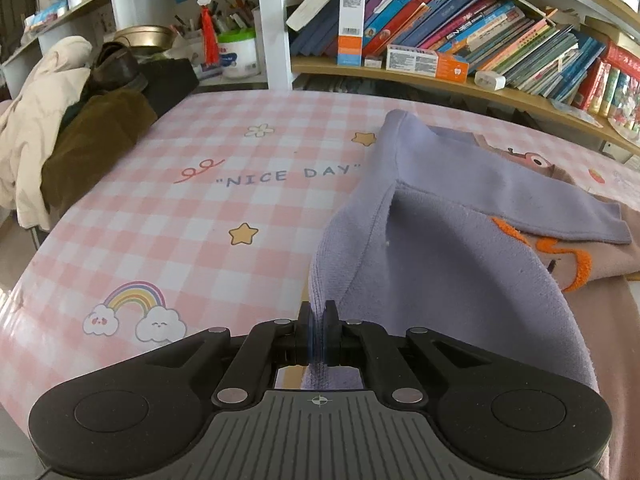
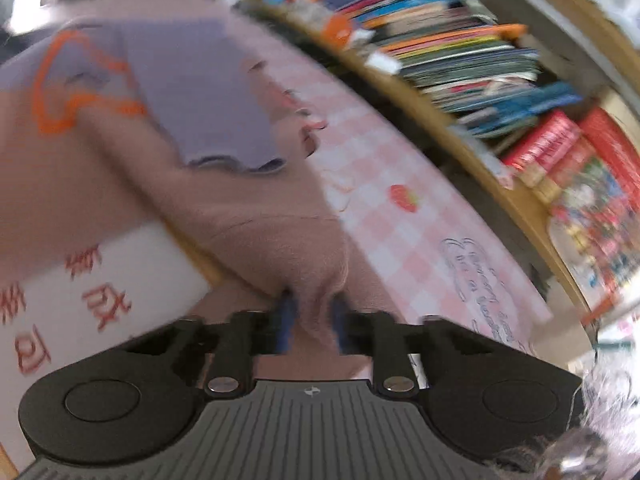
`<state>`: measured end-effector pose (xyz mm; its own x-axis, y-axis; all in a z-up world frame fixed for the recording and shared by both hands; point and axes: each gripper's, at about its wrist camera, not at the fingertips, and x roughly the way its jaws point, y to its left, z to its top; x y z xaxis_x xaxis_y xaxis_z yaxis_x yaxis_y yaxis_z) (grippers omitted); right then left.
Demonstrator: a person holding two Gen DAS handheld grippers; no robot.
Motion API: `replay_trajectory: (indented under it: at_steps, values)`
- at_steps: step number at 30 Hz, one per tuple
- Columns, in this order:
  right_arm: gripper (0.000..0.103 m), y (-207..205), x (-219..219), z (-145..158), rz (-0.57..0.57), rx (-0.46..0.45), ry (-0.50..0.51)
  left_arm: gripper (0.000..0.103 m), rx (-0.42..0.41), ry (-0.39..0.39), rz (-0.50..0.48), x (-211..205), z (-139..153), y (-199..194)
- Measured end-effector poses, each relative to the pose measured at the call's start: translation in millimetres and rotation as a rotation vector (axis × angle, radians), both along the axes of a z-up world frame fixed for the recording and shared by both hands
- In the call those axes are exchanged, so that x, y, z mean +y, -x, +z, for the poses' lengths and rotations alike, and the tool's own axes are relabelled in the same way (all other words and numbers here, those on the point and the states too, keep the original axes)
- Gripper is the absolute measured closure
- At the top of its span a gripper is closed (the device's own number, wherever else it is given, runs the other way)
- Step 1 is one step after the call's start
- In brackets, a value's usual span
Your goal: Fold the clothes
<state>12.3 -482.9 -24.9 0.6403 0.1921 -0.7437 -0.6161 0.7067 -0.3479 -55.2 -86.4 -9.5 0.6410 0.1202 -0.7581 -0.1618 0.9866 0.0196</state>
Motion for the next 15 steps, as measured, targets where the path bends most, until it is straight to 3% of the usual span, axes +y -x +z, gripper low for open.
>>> replay_trajectory:
  at_steps: [1, 3, 6, 8, 10, 11, 12, 15]
  values:
    - [0.093, -1, 1, 3, 0.028, 0.009, 0.004, 0.1, -0.002, -0.001, 0.002, 0, 0, 1]
    - [0.093, 0, -3, 31, 0.021, -0.044, -0.116, 0.1, -0.007, 0.002, 0.007, 1, 1, 3]
    - [0.093, -13, -10, 71, -0.067, -0.159, -0.242, 0.099, -0.013, 0.024, 0.004, 0, 3, 4]
    - [0.092, -33, -4, 74, -0.145, -0.241, -0.189, 0.098, -0.011, 0.044, -0.034, -9, 1, 1]
    - [0.072, -57, 4, 66, -0.216, -0.298, -0.105, 0.097, -0.007, 0.04, -0.069, -21, -2, -2]
    - [0.052, -68, 7, 58, -0.249, -0.301, -0.059, 0.097, -0.004, 0.032, -0.08, -26, -4, -3]
    - [0.053, -76, 8, 51, -0.283, -0.298, -0.03, 0.097, -0.003, 0.033, -0.081, -28, -5, -4]
    - [0.053, -73, -6, 43, -0.394, -0.233, -0.117, 0.097, -0.003, 0.04, -0.081, -30, -8, -4]
